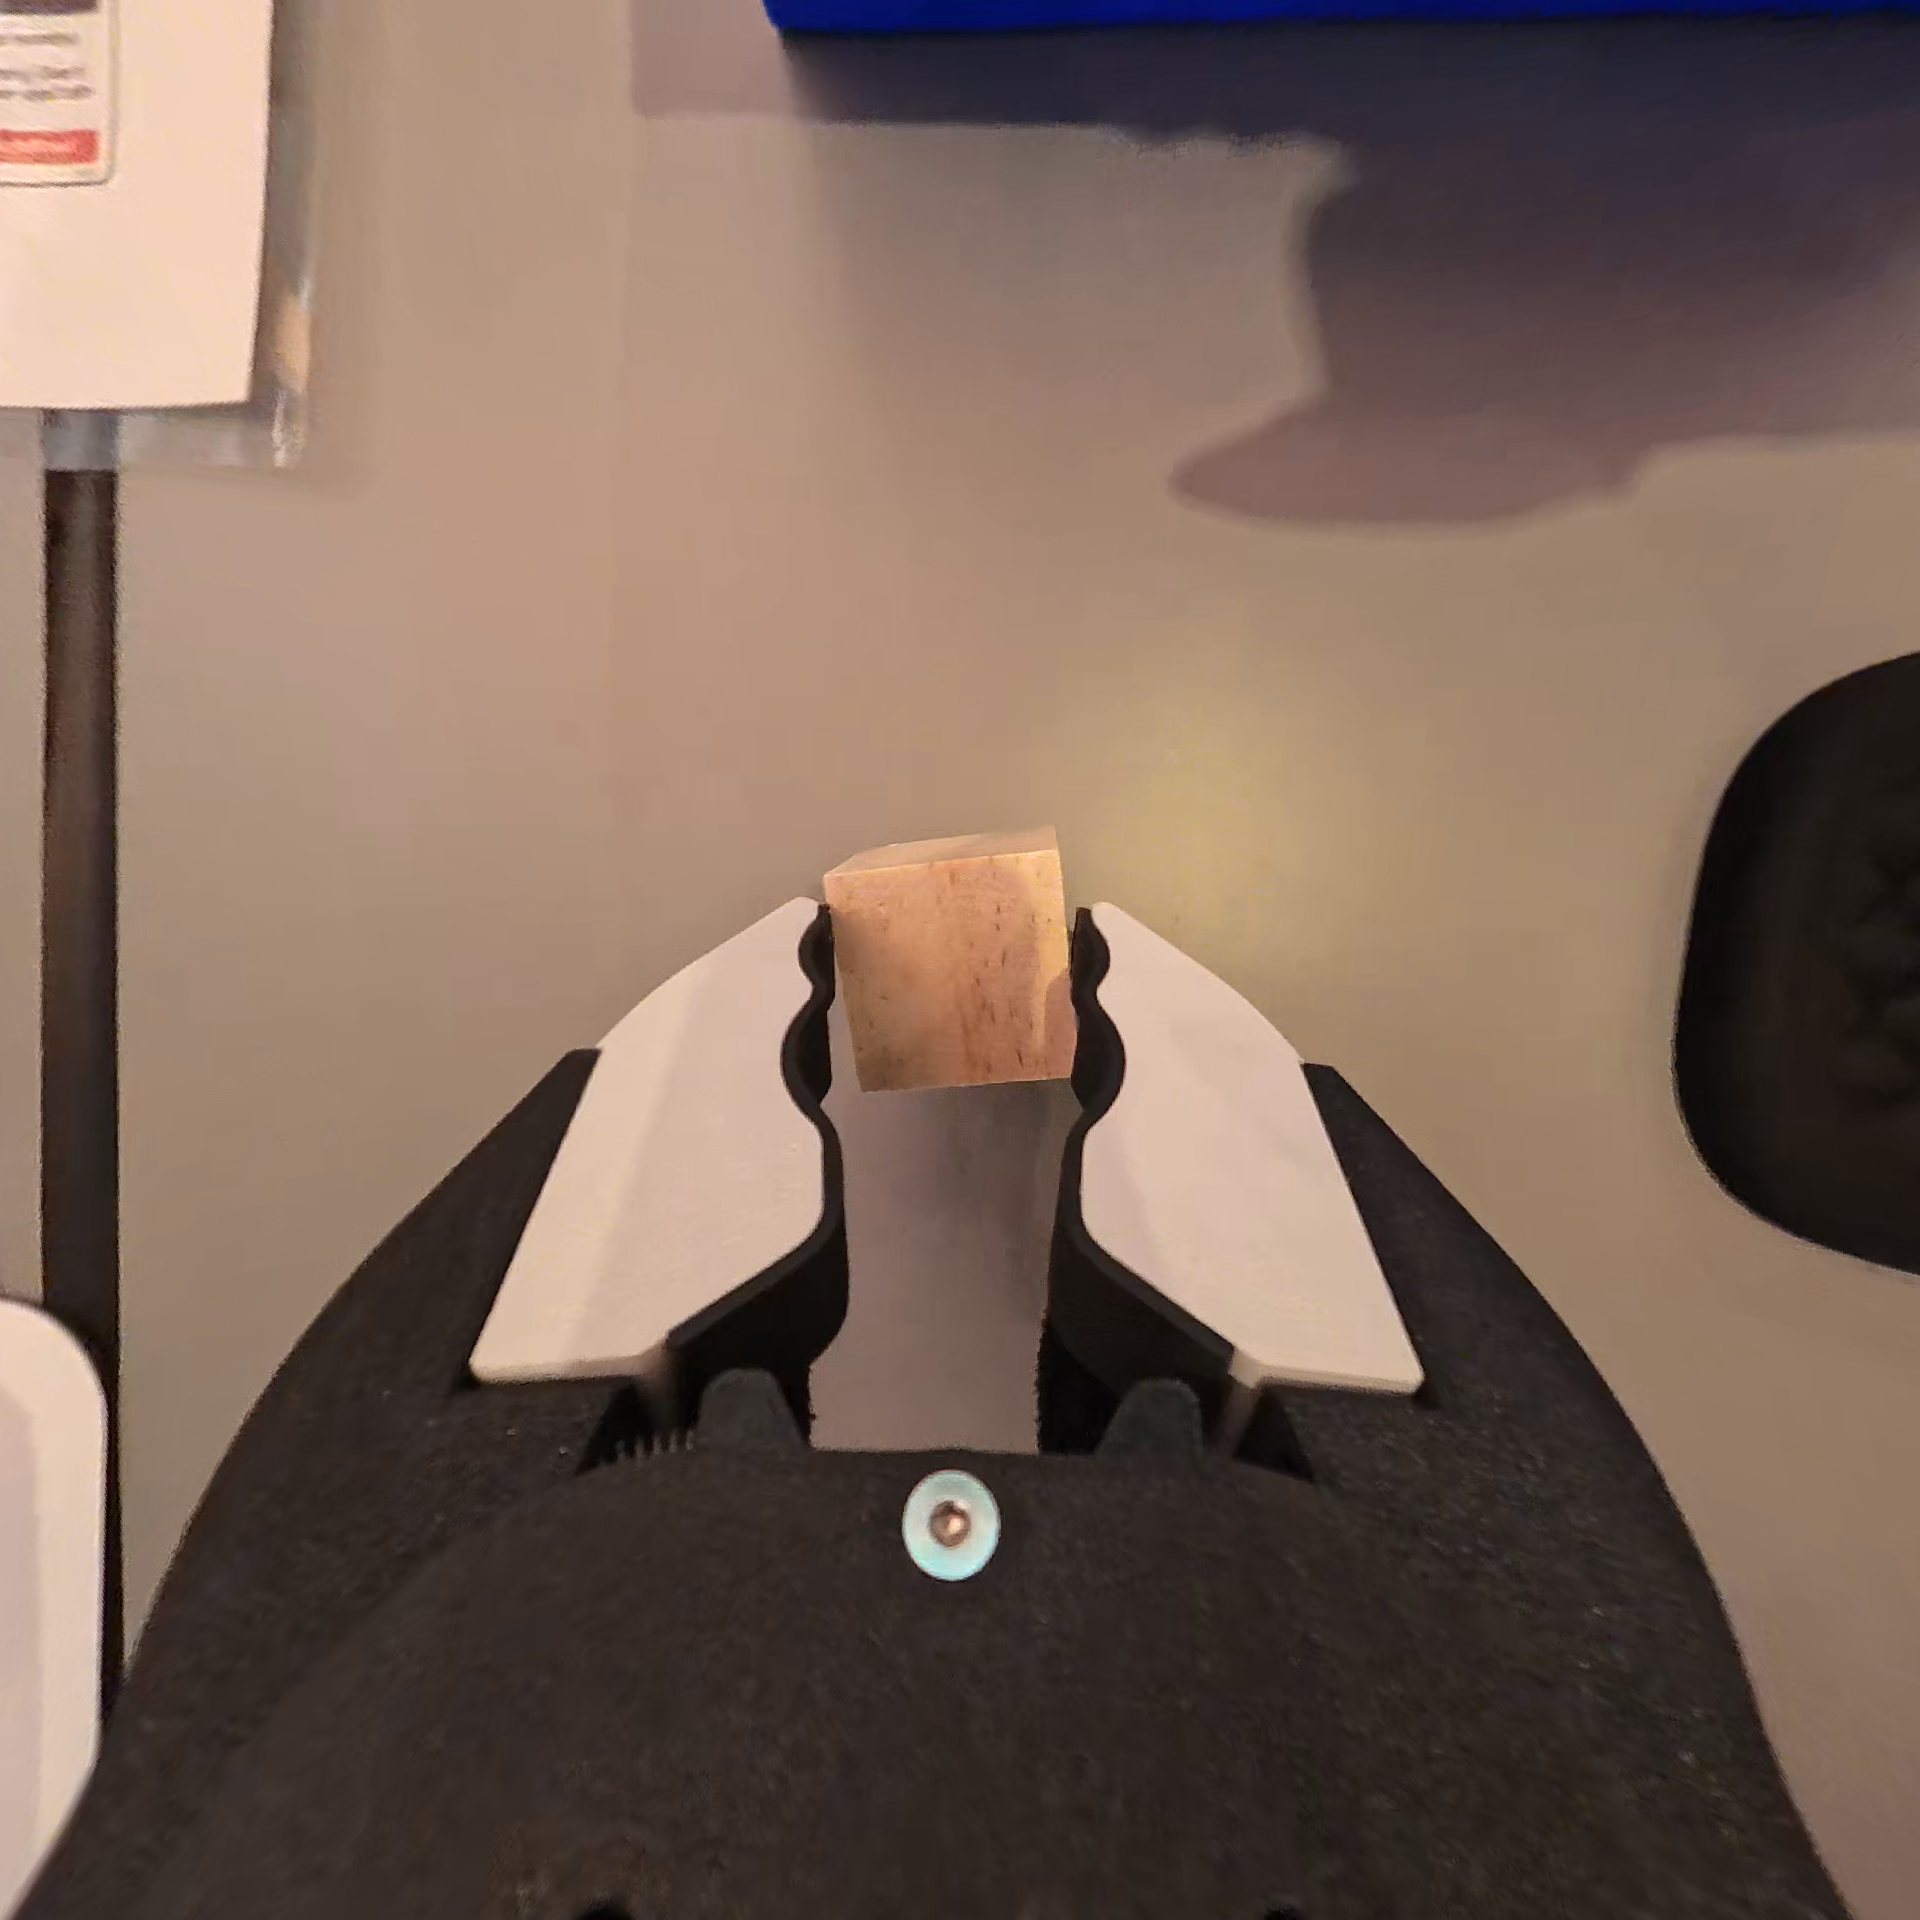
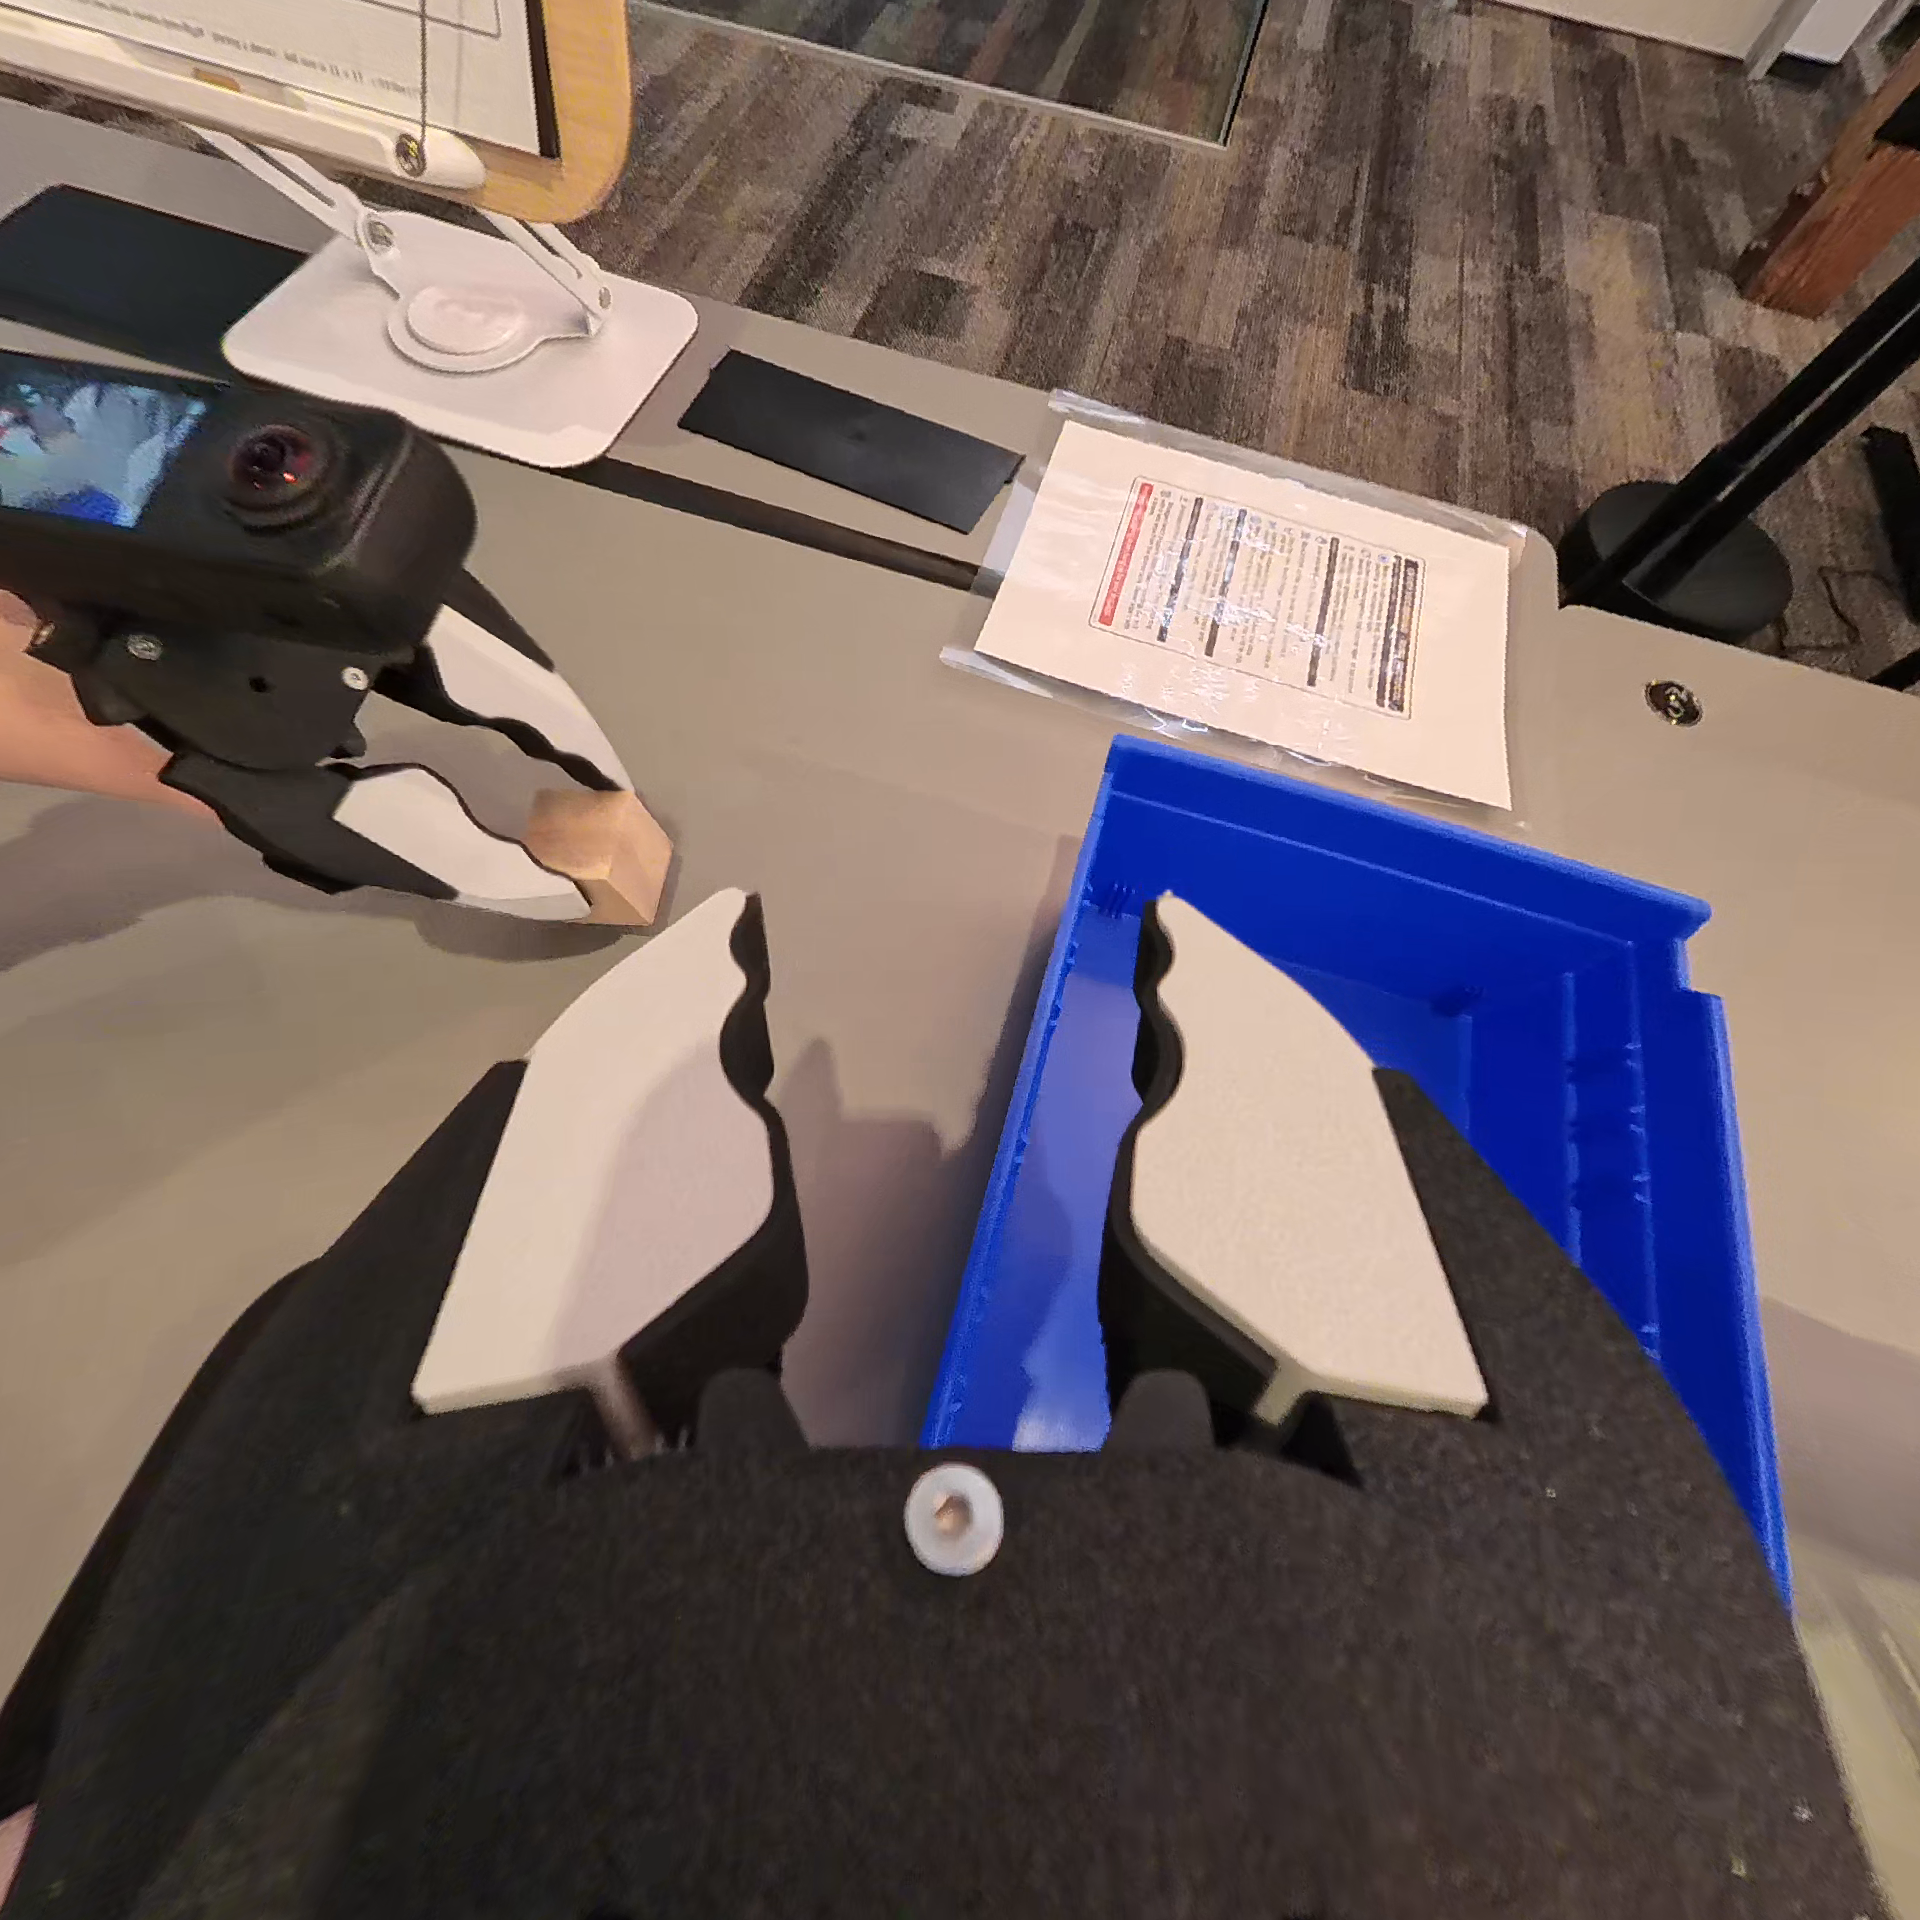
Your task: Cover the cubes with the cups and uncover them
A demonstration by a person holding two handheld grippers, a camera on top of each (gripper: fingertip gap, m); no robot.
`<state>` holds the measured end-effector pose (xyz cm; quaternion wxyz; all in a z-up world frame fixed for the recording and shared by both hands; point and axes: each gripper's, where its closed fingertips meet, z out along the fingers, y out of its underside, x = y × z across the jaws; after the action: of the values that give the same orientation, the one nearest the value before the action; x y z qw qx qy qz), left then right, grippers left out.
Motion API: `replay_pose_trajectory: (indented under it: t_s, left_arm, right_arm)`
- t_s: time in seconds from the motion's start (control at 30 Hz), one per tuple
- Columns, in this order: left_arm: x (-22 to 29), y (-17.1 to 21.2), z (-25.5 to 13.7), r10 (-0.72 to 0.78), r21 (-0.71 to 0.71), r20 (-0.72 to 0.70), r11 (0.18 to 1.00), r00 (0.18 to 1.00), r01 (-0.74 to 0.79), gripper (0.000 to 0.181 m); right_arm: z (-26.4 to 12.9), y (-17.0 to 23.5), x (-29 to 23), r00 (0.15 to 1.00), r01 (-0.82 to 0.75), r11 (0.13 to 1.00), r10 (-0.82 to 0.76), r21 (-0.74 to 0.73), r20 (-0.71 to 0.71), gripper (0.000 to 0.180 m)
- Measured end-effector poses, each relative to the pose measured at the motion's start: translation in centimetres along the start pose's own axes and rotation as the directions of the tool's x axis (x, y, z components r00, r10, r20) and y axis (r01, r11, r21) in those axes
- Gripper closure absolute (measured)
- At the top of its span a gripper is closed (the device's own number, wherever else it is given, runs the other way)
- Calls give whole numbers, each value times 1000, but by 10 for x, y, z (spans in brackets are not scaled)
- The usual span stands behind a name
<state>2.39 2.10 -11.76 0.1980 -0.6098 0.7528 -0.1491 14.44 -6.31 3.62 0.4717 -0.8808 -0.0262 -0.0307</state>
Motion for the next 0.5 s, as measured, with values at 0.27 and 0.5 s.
replay_pose_trajectory:
  t_s: [0.27,0.5]
  left_arm:
    - [7,-4,14,110,-42,-43,993,993,-112,137]
    - [6,0,20,138,-76,-107,986,985,-146,137]
  right_arm:
    - [0,6,6,1000,-25,1000,25,-1,3,112]
    - [4,13,8,999,-37,999,37,-28,10,112]
